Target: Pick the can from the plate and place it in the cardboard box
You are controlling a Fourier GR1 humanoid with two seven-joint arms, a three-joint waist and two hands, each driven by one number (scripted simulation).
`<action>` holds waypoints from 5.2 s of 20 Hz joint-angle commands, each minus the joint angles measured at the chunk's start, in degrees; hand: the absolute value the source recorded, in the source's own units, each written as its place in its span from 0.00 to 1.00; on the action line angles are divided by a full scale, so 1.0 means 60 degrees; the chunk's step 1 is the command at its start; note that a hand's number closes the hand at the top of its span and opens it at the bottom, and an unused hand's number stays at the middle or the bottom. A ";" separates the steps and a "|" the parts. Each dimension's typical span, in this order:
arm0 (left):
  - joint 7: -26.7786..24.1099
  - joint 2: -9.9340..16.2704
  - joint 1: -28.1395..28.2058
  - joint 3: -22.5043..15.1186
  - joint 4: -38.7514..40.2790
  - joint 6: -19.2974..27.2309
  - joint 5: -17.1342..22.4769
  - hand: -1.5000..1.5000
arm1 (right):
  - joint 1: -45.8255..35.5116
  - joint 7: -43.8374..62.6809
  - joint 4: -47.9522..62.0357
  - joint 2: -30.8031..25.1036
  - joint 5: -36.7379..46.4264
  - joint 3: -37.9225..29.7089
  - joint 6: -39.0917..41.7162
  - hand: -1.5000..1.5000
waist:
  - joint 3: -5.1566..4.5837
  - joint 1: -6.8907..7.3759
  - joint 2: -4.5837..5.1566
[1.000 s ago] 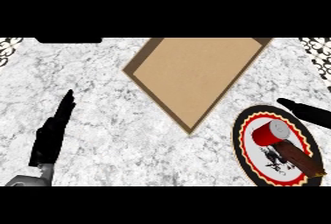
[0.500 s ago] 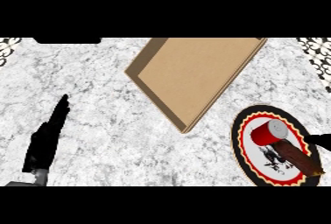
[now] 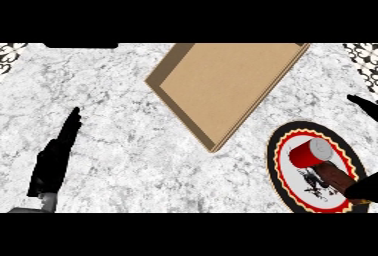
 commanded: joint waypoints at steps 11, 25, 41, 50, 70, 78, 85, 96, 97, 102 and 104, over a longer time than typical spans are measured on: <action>-0.0190 -0.0380 -0.0297 0.0820 0.0555 -0.0691 -0.0306 0.50 | -0.0061 0.2061 -0.0004 0.2253 0.2245 0.1078 0.0695 0.00 | 0.0018 -0.0063 0.0011; -0.0102 -0.1224 0.0057 0.0917 0.0114 -0.0934 -0.1180 0.50 | 0.0199 0.1557 0.0476 0.3964 0.4031 0.0782 0.1168 0.00 | 0.0019 -0.0047 0.0011; 0.0551 -0.1358 -0.0441 0.1880 0.0003 -0.1874 -0.1418 0.50 | 0.0648 -0.0230 0.1252 0.4972 0.5207 -0.0555 0.1933 0.00 | 0.0021 -0.0077 0.0006; -0.0659 -0.1862 0.0310 0.1998 0.0496 -0.1869 -0.1842 0.50 | 0.0548 -0.0124 0.1344 0.5710 0.5498 -0.0787 0.2654 1.00 | 0.0019 -0.0063 0.0007; -0.0326 -0.1980 -0.0468 0.1161 -0.0331 -0.2612 -0.2034 0.50 | -0.3432 -0.5923 0.1818 0.2910 0.7913 0.1859 0.3232 1.00 | -0.0128 0.2635 0.0622; -0.0167 -0.2239 -0.1015 0.0626 -0.0311 -0.2763 -0.2195 0.50 | -0.5945 -1.0017 0.2268 0.1628 0.7105 0.2054 0.3691 1.00 | 0.0005 0.2660 0.0719; 0.0026 -0.2239 -0.1279 0.0771 -0.0158 -0.2706 -0.2177 0.50 | -0.7193 -1.3377 0.3733 0.2027 0.4559 0.1454 0.4776 1.00 | 0.0014 0.2438 0.0736; 0.0253 -0.2377 -0.1301 0.0797 0.0109 -0.2446 -0.2358 0.50 | -0.9548 -1.5113 0.5906 0.1763 0.2020 0.2157 0.5929 1.00 | -0.0035 0.1938 0.0500; 0.0250 -0.2293 -0.1476 0.0912 0.0285 -0.2492 -0.2328 0.50 | -0.9897 -1.5009 0.6030 0.1905 0.2030 0.2457 0.5957 1.00 | -0.0050 0.1855 0.0509; 0.0332 -0.2283 -0.1574 0.1161 0.0405 -0.2258 -0.2367 0.50 | -1.0761 -1.5115 0.6792 0.2293 0.1741 0.3441 0.5936 1.00 | -0.0031 0.1505 0.0423; 0.0271 -0.2232 -0.1467 0.1137 0.0411 -0.2355 -0.2341 0.50 | -1.1159 -1.5051 0.7102 0.2596 0.1962 0.3966 0.5678 1.00 | -0.0034 0.1530 0.0424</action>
